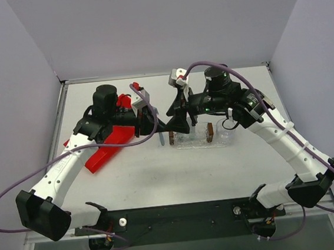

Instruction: Prepare toiletry sets of a toothbrush and toothpaste on the tray

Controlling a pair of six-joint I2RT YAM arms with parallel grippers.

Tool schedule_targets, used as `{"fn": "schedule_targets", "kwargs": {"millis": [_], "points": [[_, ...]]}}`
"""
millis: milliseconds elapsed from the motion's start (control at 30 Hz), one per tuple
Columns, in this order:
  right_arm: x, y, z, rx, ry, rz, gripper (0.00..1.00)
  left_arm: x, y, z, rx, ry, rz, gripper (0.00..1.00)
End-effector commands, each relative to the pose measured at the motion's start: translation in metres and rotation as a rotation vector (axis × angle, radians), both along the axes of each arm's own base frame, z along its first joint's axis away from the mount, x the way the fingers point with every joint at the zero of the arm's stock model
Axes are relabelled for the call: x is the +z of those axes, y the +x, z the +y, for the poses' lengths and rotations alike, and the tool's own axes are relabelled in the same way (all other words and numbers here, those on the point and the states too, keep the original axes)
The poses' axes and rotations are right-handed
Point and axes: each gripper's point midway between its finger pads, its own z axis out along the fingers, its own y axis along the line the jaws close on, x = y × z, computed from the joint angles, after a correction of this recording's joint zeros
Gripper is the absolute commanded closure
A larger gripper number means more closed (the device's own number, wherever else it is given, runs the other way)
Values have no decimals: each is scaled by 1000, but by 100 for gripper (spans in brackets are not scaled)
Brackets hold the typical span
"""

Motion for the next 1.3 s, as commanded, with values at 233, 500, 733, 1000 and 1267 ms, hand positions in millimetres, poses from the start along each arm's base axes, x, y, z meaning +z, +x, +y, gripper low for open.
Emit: {"fn": "schedule_targets", "kwargs": {"millis": [233,500,733,1000,1267], "points": [[3,38,12,-169,-4,-41,48,22,-7,-14,-34,-60,-51,91],[3,35,16,-162,6,-30,52,18,-9,-14,-30,-57,-47,91],[1,35,21,-155,8,-17,56,13,-9,-14,-27,-54,-43,91],[-3,37,27,-155,-1,-7,63,13,-11,-14,-30,-58,-48,91],[-8,37,32,-148,-7,2,66,13,-13,-15,-37,-61,-47,90]]}}
